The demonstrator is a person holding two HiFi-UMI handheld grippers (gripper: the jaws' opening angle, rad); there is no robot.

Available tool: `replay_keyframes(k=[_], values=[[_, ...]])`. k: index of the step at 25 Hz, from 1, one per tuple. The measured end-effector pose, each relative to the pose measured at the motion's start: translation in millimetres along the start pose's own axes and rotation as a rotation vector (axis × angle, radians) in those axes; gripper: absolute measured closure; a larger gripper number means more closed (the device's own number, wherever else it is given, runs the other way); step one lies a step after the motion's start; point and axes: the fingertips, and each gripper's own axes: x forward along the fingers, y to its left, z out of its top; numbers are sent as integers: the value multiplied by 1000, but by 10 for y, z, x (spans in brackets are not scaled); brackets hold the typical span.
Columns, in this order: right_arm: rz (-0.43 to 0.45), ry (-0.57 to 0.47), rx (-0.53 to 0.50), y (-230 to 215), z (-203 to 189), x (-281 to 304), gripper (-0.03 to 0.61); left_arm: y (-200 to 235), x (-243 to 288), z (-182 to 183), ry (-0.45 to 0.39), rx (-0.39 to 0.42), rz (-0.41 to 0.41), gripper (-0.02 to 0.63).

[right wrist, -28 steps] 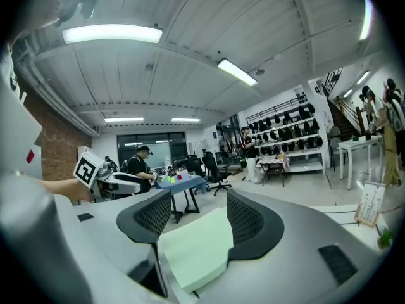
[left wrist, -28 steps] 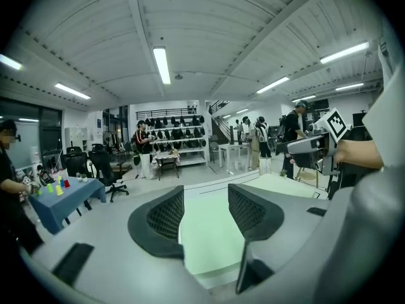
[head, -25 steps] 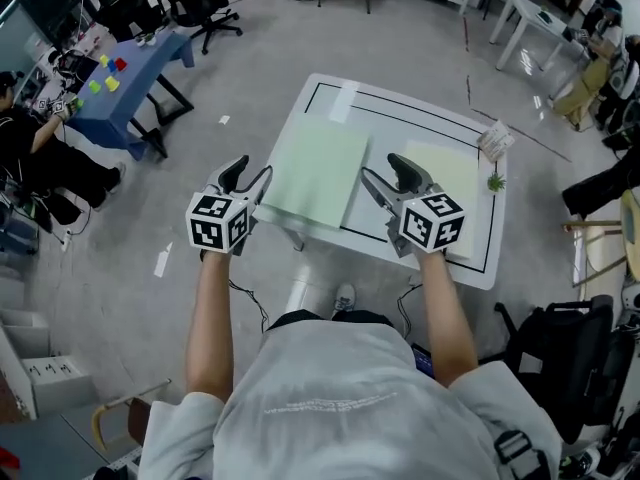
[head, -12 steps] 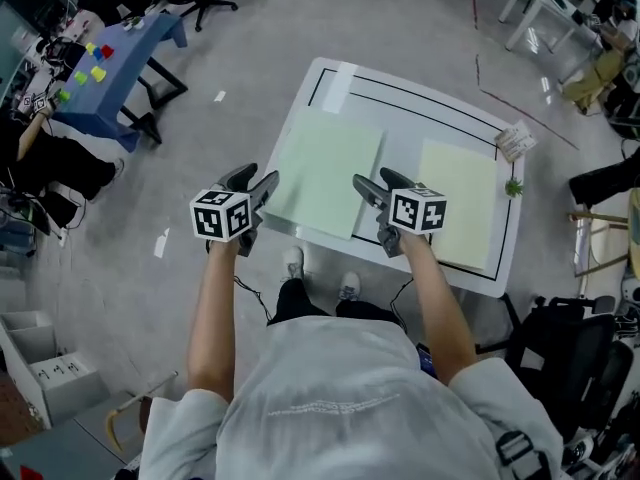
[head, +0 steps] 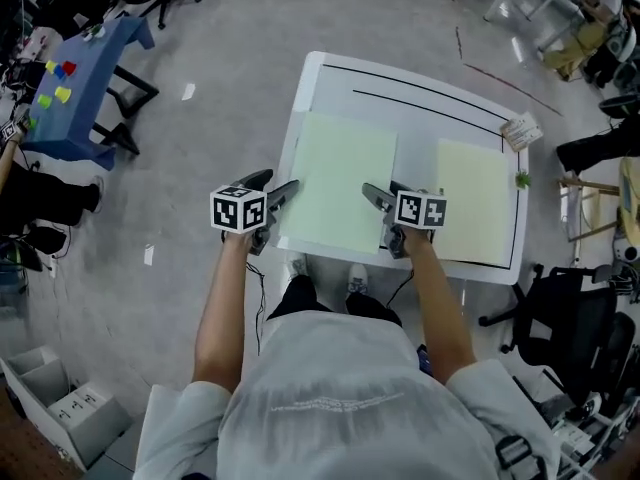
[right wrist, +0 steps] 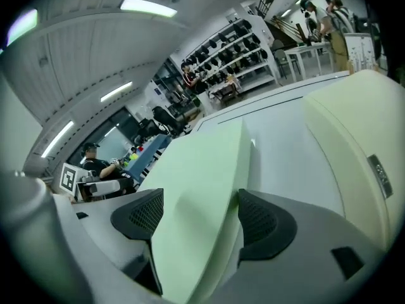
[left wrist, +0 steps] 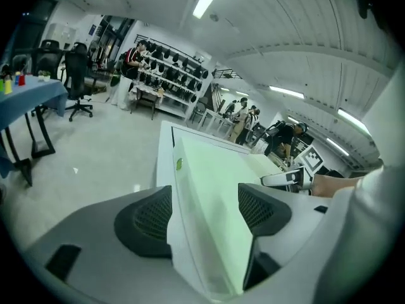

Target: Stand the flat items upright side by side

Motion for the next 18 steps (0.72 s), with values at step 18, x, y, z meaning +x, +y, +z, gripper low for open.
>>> replay_keyframes(k=[18], values=[[-75, -63, 9, 227, 35, 503, 210, 573, 305, -245, 141, -204, -323, 198]])
